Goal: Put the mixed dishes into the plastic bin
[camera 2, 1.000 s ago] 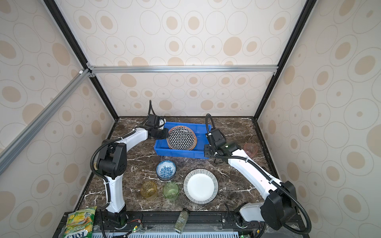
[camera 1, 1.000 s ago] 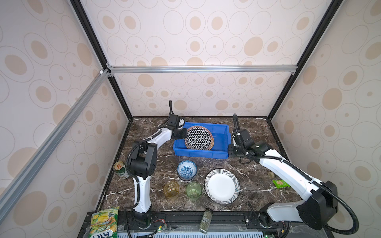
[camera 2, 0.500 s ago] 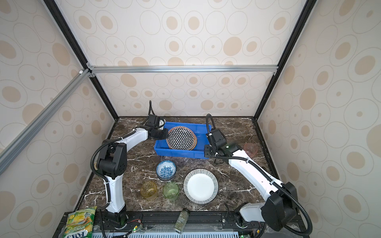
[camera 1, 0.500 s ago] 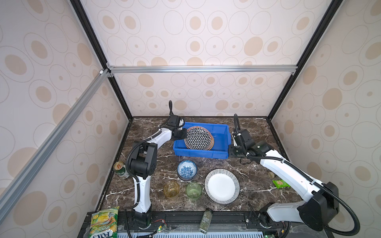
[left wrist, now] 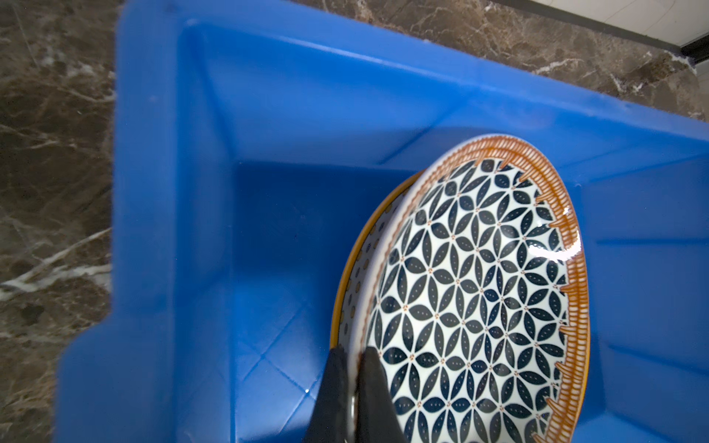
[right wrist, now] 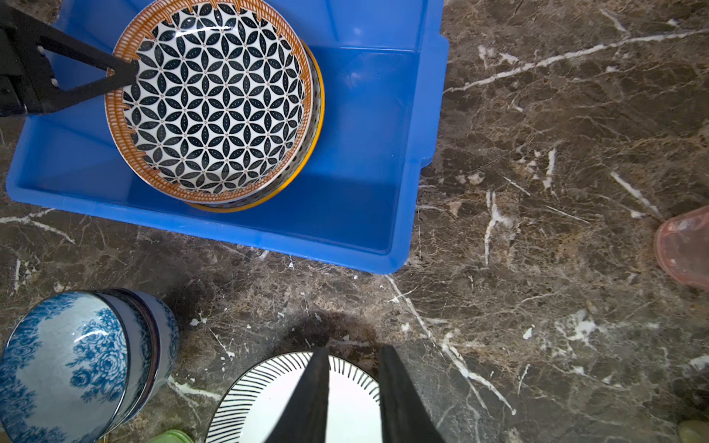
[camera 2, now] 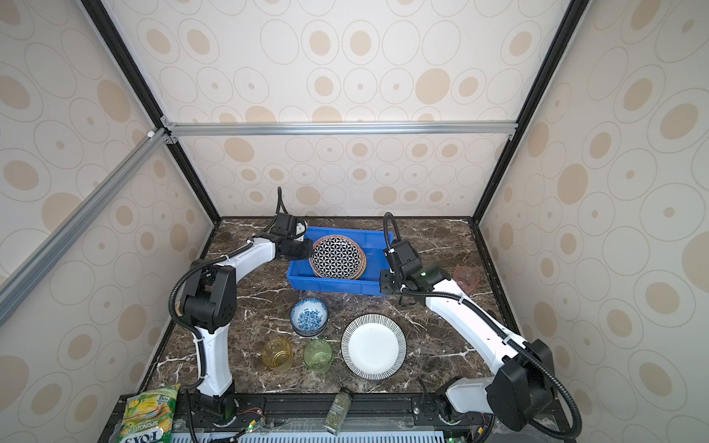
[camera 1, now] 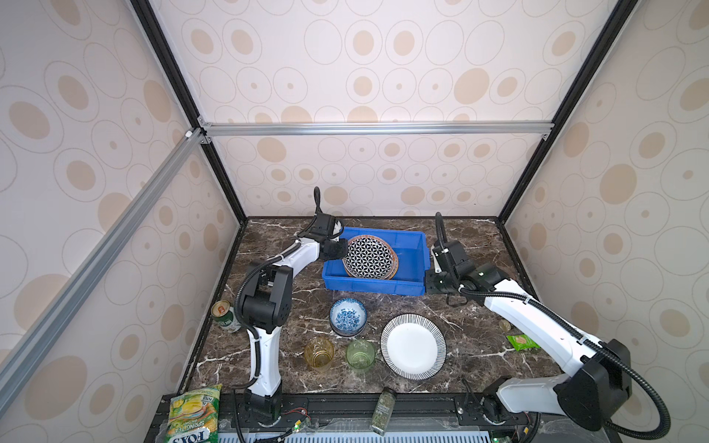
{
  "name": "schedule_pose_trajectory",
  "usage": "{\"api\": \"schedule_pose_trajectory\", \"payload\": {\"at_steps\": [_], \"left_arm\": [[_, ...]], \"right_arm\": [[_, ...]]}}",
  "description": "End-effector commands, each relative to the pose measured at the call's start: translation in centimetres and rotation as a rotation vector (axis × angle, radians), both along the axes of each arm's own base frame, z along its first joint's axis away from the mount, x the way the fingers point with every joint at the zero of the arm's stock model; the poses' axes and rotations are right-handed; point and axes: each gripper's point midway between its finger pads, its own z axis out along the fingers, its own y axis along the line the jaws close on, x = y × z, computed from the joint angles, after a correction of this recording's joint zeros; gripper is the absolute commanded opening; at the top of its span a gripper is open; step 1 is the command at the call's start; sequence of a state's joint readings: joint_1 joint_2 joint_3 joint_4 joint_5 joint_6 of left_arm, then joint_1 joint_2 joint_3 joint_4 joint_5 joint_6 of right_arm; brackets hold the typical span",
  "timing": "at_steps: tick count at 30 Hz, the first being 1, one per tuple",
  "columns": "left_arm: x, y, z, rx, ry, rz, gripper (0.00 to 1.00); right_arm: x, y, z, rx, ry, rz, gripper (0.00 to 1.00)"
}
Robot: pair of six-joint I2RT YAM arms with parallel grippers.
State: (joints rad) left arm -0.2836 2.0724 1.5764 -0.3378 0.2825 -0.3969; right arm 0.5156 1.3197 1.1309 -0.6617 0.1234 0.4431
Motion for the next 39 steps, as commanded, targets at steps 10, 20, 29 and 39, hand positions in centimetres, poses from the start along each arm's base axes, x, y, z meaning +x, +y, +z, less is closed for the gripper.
{"api": "schedule_pose_trajectory", "payload": {"at_steps": [10,20,29,39], "left_arm": [[-1.3,0.7,-5.2,0.034,0.139,0.024,0.02],[-1.8,0.5,-6.5,0.078,0.167,0.016,0.04],[-1.8,-0.9,-7.2,0.079,0.176,-0.001,0.05],[-2.0,-1.3,-7.8,0.113,0.189,0.005,0.07]], "right_arm": [[-0.5,0.0,0.0,0.018,0.002,0.011,0.27],[-0.2,0.8,-0.1,0.045,0.009,0.025,0.27],[-0.4,0.8,-0.6,0.051,0.016,0.028,0.27],[-0.3,1.1,-0.4,0.070,0.006,0.029,0.27]]}}
